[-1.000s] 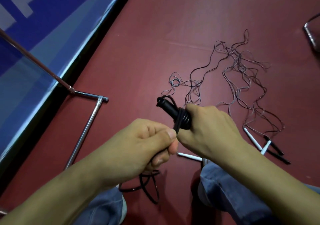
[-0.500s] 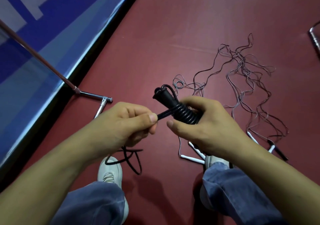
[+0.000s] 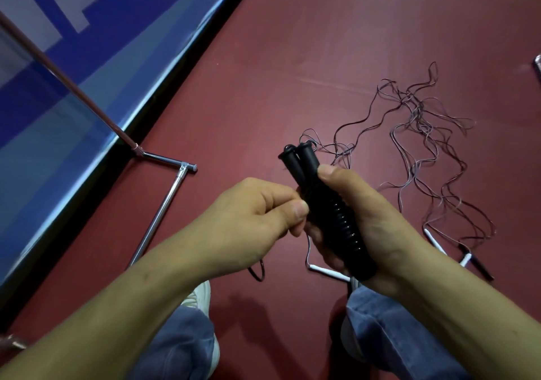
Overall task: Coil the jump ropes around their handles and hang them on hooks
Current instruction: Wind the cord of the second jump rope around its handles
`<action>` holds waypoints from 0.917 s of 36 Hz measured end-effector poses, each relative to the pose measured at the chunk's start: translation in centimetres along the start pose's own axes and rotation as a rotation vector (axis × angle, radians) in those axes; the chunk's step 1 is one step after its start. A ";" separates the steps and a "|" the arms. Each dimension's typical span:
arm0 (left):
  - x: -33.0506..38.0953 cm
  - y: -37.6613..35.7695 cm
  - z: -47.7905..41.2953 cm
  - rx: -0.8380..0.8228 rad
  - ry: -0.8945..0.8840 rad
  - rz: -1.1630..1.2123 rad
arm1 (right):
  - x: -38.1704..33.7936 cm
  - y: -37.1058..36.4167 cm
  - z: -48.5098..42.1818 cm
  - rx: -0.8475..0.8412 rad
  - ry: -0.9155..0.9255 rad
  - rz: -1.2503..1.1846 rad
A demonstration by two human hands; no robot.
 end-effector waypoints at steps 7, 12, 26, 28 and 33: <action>-0.1 -0.9 -0.1 -0.022 0.031 -0.163 | 0.6 0.4 -0.1 0.065 -0.082 0.003; -0.1 -0.1 0.0 -0.047 0.047 -0.191 | 0.4 0.4 -0.3 0.022 -0.059 0.023; 0.3 -0.8 0.8 -0.028 0.025 -0.099 | 0.2 0.0 -0.3 0.004 0.023 0.086; 0.4 -1.2 0.8 -0.060 0.015 -0.111 | 0.4 0.1 -0.2 0.014 0.031 0.108; 0.0 -0.2 0.5 -0.054 0.033 -0.104 | 0.2 0.4 0.0 -0.006 0.015 0.106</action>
Point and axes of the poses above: each hand's wrist, its own z-axis away from the middle knuckle, its own y-axis out of the back of the hand, x = y × z, the point moved 3 cm from there along -z, towards the middle knuckle, and after that the axes turned 11 degrees about -y, right-handed, at the moved point
